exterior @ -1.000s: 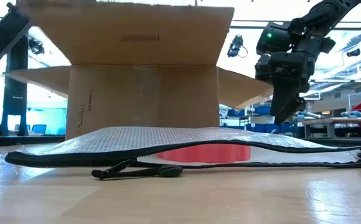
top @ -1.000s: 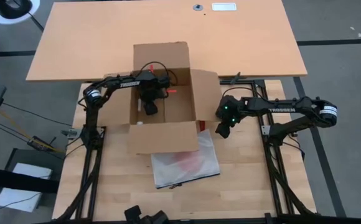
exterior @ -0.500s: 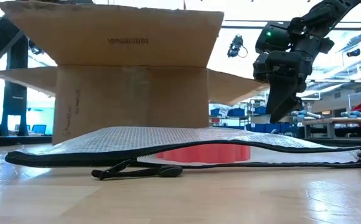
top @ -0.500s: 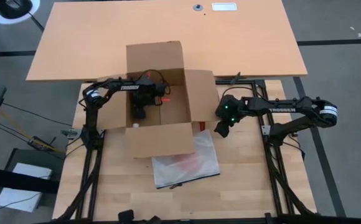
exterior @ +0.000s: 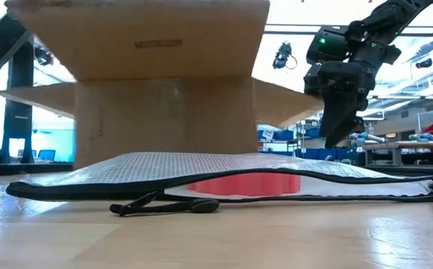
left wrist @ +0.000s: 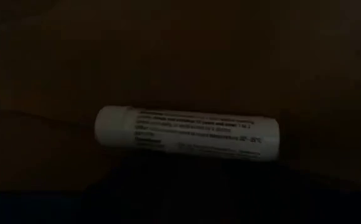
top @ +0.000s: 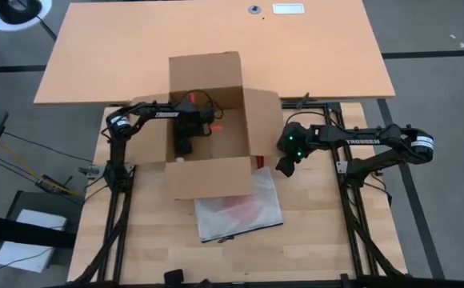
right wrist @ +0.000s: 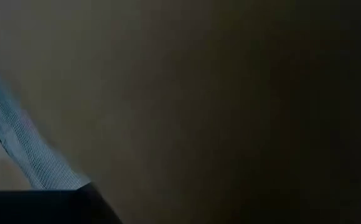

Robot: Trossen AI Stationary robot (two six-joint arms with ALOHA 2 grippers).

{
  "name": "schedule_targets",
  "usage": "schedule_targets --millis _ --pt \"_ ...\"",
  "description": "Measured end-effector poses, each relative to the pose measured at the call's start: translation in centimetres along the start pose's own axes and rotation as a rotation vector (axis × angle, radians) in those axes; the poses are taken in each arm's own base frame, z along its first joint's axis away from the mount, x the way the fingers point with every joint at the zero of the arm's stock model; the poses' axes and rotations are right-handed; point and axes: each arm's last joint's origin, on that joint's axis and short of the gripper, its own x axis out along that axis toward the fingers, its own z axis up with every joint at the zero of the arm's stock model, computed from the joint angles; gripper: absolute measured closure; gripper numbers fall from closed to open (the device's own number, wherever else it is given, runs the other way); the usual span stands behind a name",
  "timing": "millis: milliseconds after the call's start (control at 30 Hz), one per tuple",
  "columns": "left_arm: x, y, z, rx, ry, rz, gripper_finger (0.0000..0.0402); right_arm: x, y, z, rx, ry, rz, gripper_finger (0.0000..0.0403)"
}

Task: Unpack boxes
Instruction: Put the white bottle into the white zip bag

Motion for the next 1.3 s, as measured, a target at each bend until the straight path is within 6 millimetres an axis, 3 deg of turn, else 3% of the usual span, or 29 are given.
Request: schedule_targets --millis 267,567,1000,1167,1300 --pt "-4.1 1.6 2.8 -0.073 -0.251 0.001 0.0204 0.0 0.0 0.0 0.003 0.001 -0.001 0.0179" --pt "-7.5 2.9 3.6 -0.108 -0.373 0.016 0.0204 0.0 0.0 0.0 0.017 0.000 0.001 0.0183" --pt "-6.1 6.6 1.6 -0.672 -0.337 -0.153 0.0204 0.0 0.1 0.0 0.016 -0.001 -0.001 0.0182" --pt "-5.8 7.2 1.1 -0.738 -0.322 -0.166 0.0204 0.0 0.1 0.1 0.013 -0.013 -0.006 0.0181" --pt "-5.8 6.4 0.7 -0.701 -0.254 -0.183 0.0204 0.0 0.1 0.1 0.011 -0.023 -0.016 0.0183"
